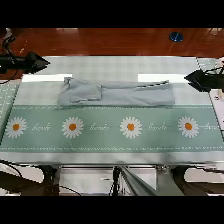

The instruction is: Fold the shirts.

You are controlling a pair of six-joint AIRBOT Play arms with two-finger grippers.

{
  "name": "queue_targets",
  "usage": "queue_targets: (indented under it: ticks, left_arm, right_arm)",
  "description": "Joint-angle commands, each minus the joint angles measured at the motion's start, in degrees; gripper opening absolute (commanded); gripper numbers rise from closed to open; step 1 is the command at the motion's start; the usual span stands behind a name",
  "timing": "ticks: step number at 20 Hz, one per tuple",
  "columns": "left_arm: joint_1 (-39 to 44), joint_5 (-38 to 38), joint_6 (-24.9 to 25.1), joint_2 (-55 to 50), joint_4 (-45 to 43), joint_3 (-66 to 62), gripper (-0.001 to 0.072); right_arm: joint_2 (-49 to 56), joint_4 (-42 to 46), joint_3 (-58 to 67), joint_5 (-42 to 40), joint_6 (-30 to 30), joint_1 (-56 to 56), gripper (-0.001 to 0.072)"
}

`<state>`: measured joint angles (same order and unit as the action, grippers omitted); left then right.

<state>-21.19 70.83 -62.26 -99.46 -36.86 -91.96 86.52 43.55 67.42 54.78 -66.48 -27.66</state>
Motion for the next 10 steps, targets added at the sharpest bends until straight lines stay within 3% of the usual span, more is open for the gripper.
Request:
queue_targets:
  ticks: [1,4,10]
  left_arm:
    - [1.0,2.4,0.0,1.5,-0.2,-0.2,0.0397]
    - [3.6,2.4,0.0,1.5,-0.6,-0.2,0.0397]
    - [6.9,2.3,0.0,1.4,-0.9,-0.2,0.0397]
  right_arm:
    - [3.7,1.6,0.9,6.6,-1.7,-2.5,0.0549]
    - [8.3,-0.2,0.9,10.0,-1.6,-2.4,0.0548]
    - [14.6,-1.5,0.9,9.1,-1.6,3.3,0.0537]
